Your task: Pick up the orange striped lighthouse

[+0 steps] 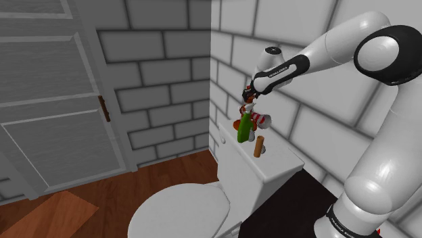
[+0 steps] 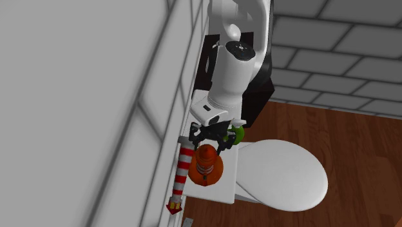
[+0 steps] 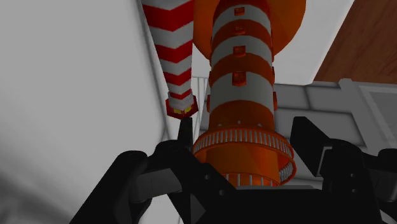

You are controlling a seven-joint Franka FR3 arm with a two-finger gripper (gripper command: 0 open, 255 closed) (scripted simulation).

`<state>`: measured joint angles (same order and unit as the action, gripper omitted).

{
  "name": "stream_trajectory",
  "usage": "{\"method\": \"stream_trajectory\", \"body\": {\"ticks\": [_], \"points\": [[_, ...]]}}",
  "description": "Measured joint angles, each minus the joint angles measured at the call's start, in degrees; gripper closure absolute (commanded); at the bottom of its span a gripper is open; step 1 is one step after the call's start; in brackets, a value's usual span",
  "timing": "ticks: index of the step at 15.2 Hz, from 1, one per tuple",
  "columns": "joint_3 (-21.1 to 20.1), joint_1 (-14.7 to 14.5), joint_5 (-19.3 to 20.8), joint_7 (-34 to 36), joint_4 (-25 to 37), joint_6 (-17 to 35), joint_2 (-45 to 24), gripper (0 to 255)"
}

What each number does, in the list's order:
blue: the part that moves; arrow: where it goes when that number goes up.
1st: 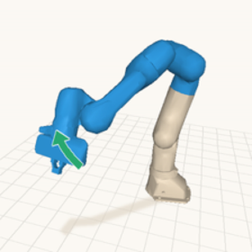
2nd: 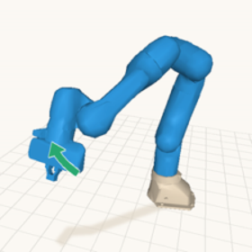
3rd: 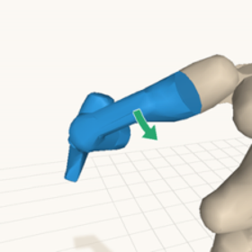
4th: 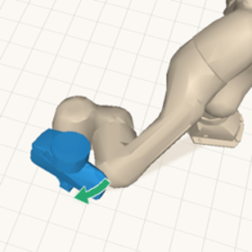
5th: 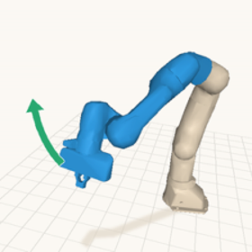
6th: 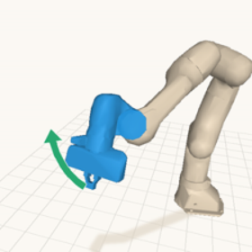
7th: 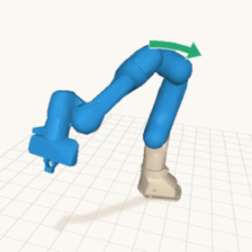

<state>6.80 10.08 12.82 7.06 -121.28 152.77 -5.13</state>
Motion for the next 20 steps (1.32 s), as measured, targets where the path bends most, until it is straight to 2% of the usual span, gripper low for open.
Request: {"method": "stream_trajectory", "body": {"ticks": [8,20], "points": [[0.0,-0.1,0.0,0.1,0.0,-0.3,0.1,255],[-0.5,-0.2,-1.7,-2.1,4.8,-8.5,3.6,255]]}}
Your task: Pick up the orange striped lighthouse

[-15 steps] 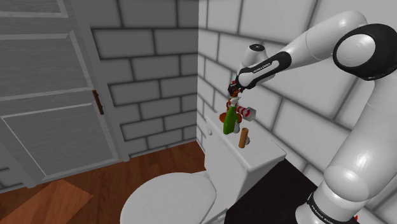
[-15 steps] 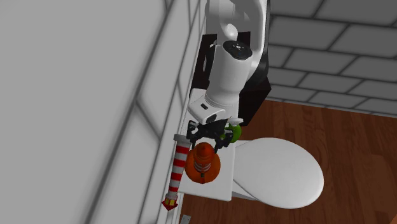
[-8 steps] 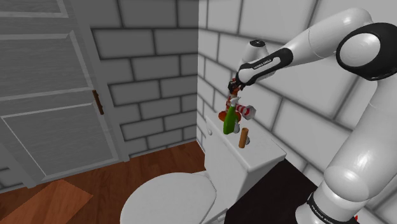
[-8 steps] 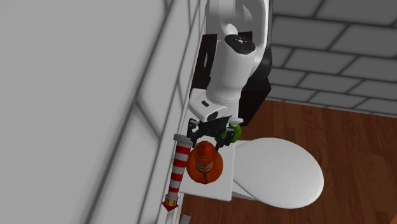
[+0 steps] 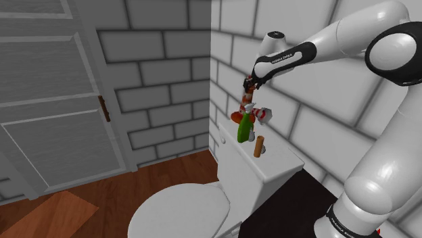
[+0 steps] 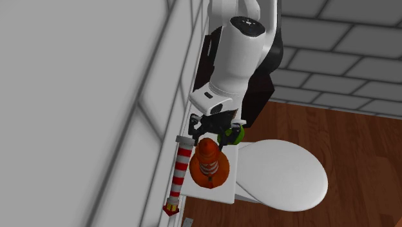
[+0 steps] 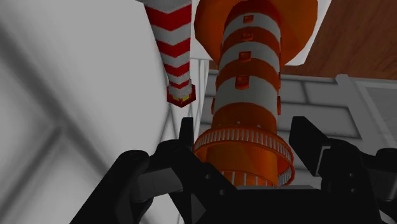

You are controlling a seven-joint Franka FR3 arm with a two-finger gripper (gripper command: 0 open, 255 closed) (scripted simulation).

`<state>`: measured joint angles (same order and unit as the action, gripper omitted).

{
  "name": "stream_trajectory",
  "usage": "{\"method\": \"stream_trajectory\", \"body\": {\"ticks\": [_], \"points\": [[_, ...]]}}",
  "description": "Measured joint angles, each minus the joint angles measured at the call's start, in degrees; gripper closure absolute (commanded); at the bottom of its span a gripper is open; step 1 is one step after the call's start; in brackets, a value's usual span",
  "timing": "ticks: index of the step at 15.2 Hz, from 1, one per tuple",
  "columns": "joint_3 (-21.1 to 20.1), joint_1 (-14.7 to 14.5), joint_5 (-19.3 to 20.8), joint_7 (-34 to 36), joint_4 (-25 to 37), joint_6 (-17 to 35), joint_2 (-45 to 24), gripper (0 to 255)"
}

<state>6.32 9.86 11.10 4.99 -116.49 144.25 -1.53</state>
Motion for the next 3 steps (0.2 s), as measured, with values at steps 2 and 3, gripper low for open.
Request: {"method": "stream_trajectory", "body": {"ticks": [2,3], "points": [[-0.1,-0.1,-0.1,-0.1,0.8,-1.4,0.6,255],[-0.1,-0.1,-0.2,-0.2,1.1,-1.8,0.7,255]]}}
